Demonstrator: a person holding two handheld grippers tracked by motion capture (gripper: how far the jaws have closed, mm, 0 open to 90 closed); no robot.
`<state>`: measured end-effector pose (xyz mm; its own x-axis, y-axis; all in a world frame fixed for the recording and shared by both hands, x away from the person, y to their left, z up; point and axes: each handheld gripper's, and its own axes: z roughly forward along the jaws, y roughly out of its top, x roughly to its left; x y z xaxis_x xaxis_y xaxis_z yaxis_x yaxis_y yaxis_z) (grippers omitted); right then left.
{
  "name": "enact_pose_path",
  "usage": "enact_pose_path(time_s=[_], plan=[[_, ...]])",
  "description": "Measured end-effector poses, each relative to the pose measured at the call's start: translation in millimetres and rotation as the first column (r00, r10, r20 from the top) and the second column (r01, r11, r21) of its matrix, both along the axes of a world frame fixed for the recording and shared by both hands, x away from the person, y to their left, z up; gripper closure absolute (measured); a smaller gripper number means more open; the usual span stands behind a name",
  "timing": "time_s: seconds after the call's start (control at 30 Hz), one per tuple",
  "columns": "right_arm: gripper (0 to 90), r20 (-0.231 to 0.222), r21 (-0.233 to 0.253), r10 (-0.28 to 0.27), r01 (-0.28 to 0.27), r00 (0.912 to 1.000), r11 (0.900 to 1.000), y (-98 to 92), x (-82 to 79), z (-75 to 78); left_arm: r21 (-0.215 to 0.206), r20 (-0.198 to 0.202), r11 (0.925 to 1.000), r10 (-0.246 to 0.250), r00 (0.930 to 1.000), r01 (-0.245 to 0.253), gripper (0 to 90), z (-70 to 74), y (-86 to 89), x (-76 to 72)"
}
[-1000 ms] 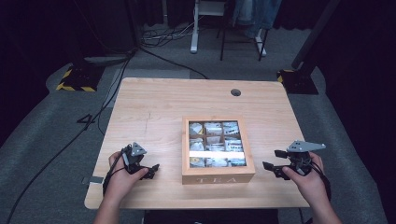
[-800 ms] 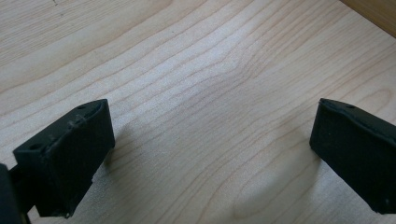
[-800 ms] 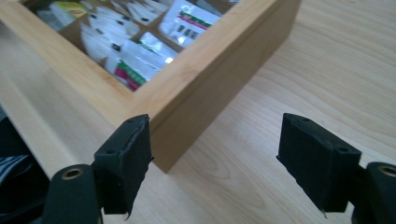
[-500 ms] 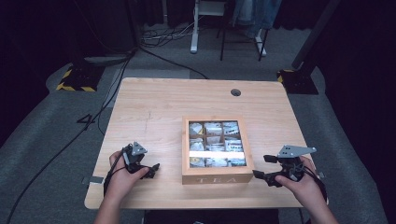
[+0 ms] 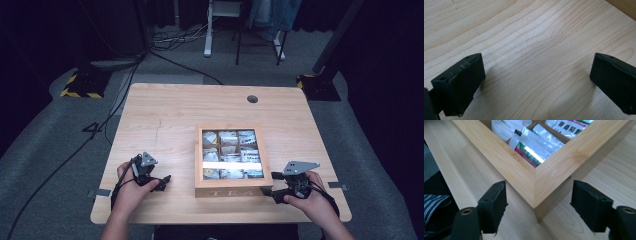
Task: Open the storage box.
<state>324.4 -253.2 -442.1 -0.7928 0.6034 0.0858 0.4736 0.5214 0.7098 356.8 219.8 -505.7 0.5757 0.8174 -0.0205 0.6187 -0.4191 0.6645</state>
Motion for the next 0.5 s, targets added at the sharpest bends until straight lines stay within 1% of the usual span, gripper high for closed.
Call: enact_pose_path(time_s=[0.07, 0.13, 0.17, 0.27, 0.3, 0.33, 0.37, 0.5], plan=[[33.6, 0.018, -0.028, 0.014, -0.013, 0.9997, 1.000, 1.3, -0.6, 0.0, 0.000, 0.000, 1.0000, 0.000, 1.0000, 0.000, 0.4, 0.0, 0.0, 0.0], [37.2, 0.010, -0.059, 0.022, -0.021, 0.9997, 0.998, 1.4, -0.7, 0.4, -0.004, -0.002, 1.0000, 0.003, 1.0000, -0.003, 0.5, -0.1, -0.2, -0.1], [37.4, 0.009, -0.062, 0.024, -0.024, 0.9997, 0.998, 1.3, -0.7, 0.7, 0.000, 0.000, 1.0000, 0.000, 1.0000, 0.000, 0.5, 0.0, 0.0, 0.0], [38.1, 0.024, -0.070, 0.030, -0.029, 0.9993, 0.997, 1.5, -1.7, 3.1, -0.004, -0.002, 1.0000, 0.003, 1.0000, -0.003, 0.5, -0.2, -0.3, -0.2], [38.1, 0.028, -0.069, 0.030, -0.028, 0.9992, 0.997, 1.3, -2.2, 4.4, 0.000, 0.000, 1.0000, 0.000, 1.0000, 0.000, 0.5, 0.0, 0.0, 0.0], [39.6, 0.036, -0.061, 0.027, -0.024, 0.9990, 0.998, 0.9, -2.6, 5.6, -0.003, -0.003, 1.0000, 0.002, 1.0000, -0.002, 0.4, 0.0, -0.2, -0.2], [41.8, 0.047, -0.057, 0.030, -0.028, 0.9984, 0.998, 0.6, -3.1, 7.0, 0.003, -0.001, 1.0000, -0.002, 1.0000, 0.002, 0.4, 0.3, 0.2, 0.1], [43.2, 0.046, -0.063, 0.029, -0.026, 0.9985, 0.998, 0.9, -4.3, 8.1, -0.001, -0.003, 1.0000, 0.002, 1.0000, -0.002, 0.5, 0.1, -0.1, -0.1]])
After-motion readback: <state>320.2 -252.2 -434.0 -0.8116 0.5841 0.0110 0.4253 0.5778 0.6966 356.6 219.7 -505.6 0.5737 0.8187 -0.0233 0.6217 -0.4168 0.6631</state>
